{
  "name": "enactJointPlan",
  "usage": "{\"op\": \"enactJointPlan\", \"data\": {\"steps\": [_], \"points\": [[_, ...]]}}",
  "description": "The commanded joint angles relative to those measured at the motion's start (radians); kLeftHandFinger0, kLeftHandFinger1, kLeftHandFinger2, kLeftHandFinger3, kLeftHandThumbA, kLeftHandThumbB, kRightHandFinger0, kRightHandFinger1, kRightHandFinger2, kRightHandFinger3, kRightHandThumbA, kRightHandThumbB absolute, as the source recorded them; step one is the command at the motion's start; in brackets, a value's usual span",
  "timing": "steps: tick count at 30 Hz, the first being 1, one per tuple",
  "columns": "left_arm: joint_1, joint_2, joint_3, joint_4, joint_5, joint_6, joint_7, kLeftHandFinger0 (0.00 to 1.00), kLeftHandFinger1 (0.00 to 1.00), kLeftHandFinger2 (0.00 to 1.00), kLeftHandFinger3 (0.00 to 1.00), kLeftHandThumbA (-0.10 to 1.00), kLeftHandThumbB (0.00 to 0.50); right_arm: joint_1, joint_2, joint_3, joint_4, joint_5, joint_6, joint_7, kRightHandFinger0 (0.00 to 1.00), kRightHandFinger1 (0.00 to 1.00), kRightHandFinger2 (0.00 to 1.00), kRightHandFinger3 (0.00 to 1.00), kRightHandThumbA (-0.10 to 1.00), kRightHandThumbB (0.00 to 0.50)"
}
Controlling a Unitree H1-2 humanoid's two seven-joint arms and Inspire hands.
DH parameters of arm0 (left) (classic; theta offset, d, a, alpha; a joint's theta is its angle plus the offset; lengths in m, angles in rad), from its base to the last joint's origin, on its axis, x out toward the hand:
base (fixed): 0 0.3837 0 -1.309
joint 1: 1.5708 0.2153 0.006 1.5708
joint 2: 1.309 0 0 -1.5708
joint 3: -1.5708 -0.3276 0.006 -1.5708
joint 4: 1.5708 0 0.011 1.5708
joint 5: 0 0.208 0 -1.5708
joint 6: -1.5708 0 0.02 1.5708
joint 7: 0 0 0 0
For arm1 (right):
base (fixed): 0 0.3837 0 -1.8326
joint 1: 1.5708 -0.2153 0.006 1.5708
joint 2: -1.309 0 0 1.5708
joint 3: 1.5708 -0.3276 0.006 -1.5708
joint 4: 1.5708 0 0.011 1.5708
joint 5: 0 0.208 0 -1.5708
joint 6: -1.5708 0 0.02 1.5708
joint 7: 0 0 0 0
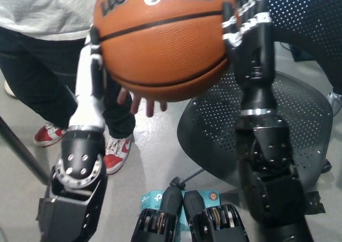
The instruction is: The robot grabs the basketball from a person using both hands and then drops it on the black chair in the front
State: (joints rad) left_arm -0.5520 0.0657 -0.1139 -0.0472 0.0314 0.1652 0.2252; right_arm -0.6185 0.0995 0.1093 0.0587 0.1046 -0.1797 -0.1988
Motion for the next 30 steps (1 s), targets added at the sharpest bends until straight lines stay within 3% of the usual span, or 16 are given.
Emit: {"op": "enactJointPlan", "data": {"steps": [1,4,6,14,18,23,27,30], "points": [[-0.160,-0.095,-0.144,0.012,0.080,-0.049,-0.110,1.00,1.00,1.00,1.00,1.00,0.183,-0.092,0.036,0.053,-0.023,-0.019,0.118,0.081,1.00,1.00,1.00,1.00,1.00,0.272],[-0.211,-0.111,-0.160,0.064,0.098,-0.023,-0.102,1.00,1.00,1.00,1.00,1.00,0.205,-0.100,0.020,0.012,-0.036,0.052,0.143,0.089,1.00,1.00,1.00,1.00,1.00,0.280],[-0.245,-0.119,-0.174,0.096,0.108,0.017,-0.108,1.00,1.00,1.00,1.00,1.00,0.214,-0.105,0.007,-0.011,-0.038,0.078,0.145,0.088,1.00,1.00,1.00,1.00,1.00,0.240],[-0.360,-0.181,-0.187,0.289,0.109,0.009,-0.089,1.00,1.00,1.00,1.00,1.00,0.191,-0.124,-0.050,-0.095,-0.010,0.148,0.196,0.080,1.00,1.00,1.00,1.00,1.00,0.219],[-0.435,-0.222,-0.184,0.434,0.104,0.026,-0.083,1.00,1.00,1.00,1.00,1.00,0.207,-0.142,-0.053,-0.180,0.080,0.241,0.109,0.097,1.00,1.00,1.00,1.00,1.00,0.173],[-0.495,-0.253,-0.156,0.582,0.080,0.003,-0.083,1.00,1.00,1.00,1.00,1.00,0.186,-0.168,-0.057,-0.233,0.173,0.281,0.113,0.097,1.00,1.00,1.00,1.00,1.00,0.203],[-0.533,-0.291,-0.137,0.727,0.076,-0.032,-0.058,1.00,1.00,1.00,1.00,1.00,0.202,-0.160,-0.077,-0.262,0.218,0.315,0.134,0.110,1.00,1.00,1.00,1.00,1.00,0.206],[-0.567,-0.316,-0.119,0.826,0.072,-0.047,-0.043,1.00,1.00,1.00,1.00,1.00,0.222,-0.150,-0.087,-0.278,0.234,0.335,0.148,0.108,1.00,1.00,1.00,1.00,1.00,0.167]]}}
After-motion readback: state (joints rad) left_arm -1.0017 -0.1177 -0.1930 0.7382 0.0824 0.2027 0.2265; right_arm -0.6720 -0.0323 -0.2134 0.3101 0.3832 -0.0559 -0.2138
